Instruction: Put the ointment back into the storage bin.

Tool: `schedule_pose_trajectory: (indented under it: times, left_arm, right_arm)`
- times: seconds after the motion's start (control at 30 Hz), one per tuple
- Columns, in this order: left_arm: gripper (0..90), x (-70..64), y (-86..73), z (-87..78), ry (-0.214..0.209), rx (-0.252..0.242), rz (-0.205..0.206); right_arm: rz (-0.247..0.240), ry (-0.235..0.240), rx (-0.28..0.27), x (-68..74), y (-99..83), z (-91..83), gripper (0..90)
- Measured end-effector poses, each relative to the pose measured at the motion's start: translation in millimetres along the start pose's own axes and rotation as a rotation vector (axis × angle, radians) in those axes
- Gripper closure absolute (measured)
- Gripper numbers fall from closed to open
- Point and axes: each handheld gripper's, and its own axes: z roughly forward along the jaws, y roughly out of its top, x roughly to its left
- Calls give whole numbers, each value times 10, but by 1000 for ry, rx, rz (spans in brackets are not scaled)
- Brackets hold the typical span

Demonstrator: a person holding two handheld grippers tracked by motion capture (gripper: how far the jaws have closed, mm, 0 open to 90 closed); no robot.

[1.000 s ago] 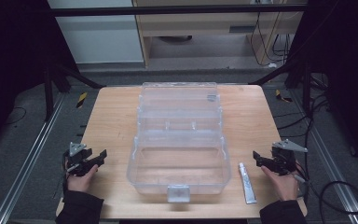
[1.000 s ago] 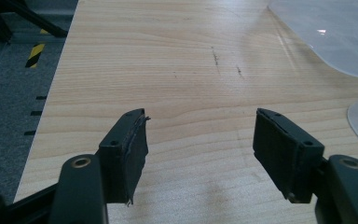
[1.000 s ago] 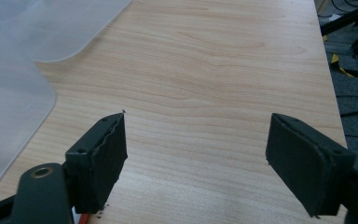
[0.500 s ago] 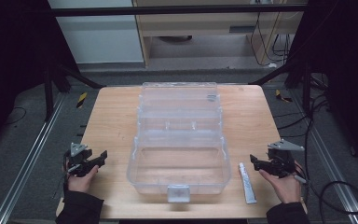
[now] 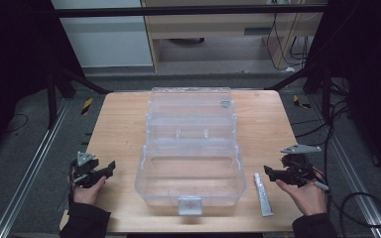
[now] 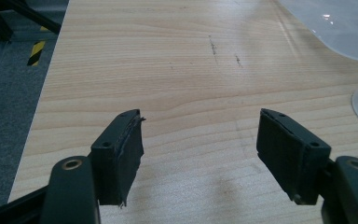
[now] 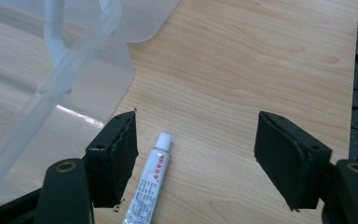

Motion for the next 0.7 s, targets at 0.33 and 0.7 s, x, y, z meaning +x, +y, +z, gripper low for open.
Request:
schedule_pose_trajectory:
  times: [0.33,0.7]
  left_arm:
    - [305,-17,0,5,1,4,14]
    - [305,-22,-2,11,-1,10,19]
  right_arm:
    - [33,6,75,88,77,52,368]
    - [52,28,190,173,84,213,408]
